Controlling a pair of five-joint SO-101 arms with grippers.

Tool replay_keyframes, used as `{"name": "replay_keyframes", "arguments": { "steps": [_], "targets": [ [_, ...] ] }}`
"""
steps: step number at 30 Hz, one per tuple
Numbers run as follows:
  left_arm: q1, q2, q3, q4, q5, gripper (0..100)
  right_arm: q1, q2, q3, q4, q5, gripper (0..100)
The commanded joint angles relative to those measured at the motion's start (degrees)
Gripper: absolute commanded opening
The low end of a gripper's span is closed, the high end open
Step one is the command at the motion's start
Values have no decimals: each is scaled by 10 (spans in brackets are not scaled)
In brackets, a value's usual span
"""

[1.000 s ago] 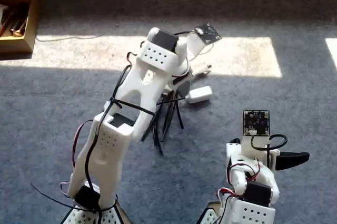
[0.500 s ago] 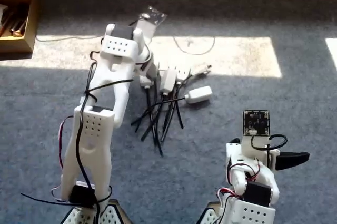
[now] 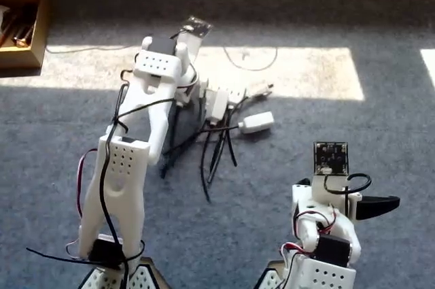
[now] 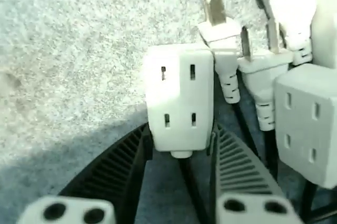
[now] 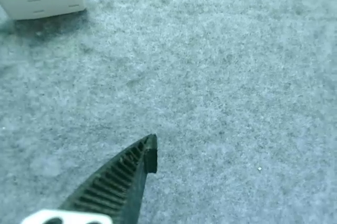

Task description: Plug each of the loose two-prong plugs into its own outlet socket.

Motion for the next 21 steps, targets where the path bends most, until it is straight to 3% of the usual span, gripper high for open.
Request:
{"name": "replay_keyframes", "arguments": {
  "steps": [1, 5, 9, 11, 18, 21],
  "targets": [
    [-9, 7, -1, 0, -1, 50, 2, -7, 55, -11, -3, 688],
    [-8, 47, -5, -3, -1, 98, 2, -7, 55, -11, -2, 688],
    [-36, 52, -41, 1, -2, 8, -7, -7, 56, -10, 15, 688],
    [-62, 47, -85, 3, -3, 10, -18, -5, 57, -8, 16, 688],
    [-155, -11, -291, 142, -93, 4, -20, -5, 57, -8, 16, 688],
    [-185, -62, -320, 160, -127, 4, -20, -5, 58, -8, 16, 688]
  ]
}}
